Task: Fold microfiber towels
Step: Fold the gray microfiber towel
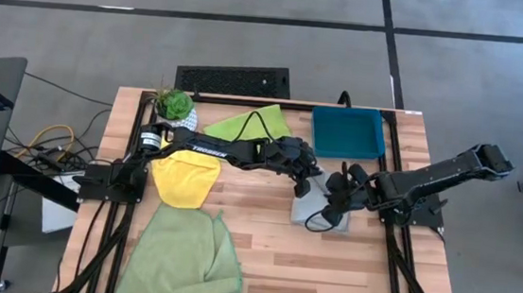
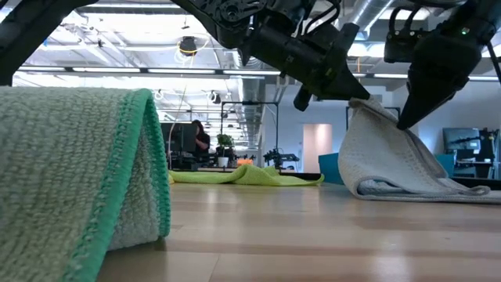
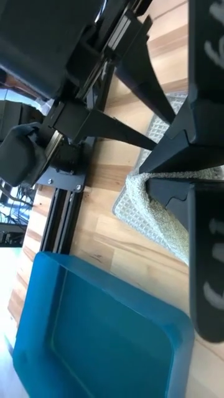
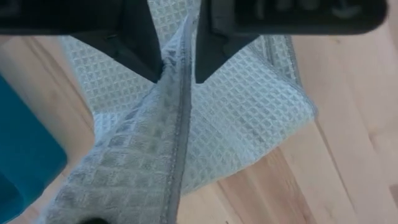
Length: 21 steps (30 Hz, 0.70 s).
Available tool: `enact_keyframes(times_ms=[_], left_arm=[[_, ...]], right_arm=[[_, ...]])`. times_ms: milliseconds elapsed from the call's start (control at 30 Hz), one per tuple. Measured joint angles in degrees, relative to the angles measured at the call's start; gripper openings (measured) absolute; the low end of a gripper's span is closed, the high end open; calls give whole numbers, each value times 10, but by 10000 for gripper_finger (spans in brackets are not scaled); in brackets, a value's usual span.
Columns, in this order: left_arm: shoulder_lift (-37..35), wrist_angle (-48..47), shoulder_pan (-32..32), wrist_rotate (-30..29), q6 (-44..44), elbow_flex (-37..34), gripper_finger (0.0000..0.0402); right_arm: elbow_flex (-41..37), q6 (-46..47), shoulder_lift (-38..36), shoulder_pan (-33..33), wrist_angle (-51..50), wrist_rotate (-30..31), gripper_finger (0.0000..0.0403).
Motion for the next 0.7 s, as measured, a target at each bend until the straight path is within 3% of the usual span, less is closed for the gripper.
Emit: enact_keyframes(times_ms=[200,400,533,700], left_arm=[[0,2,-1,4,-2,0,0],[0,3,-3,7,2,0,0],[0,3,-3,7,2,0,0],[0,2,-3,7,9,0,0]], right_arm=[[0,-4,1,-15,0,1,177],[0,-5,39,-44,-3,1,191],[0,-6,67,-54,-4,-4,173],[0,-11,85,-53,-5,-36,109]])
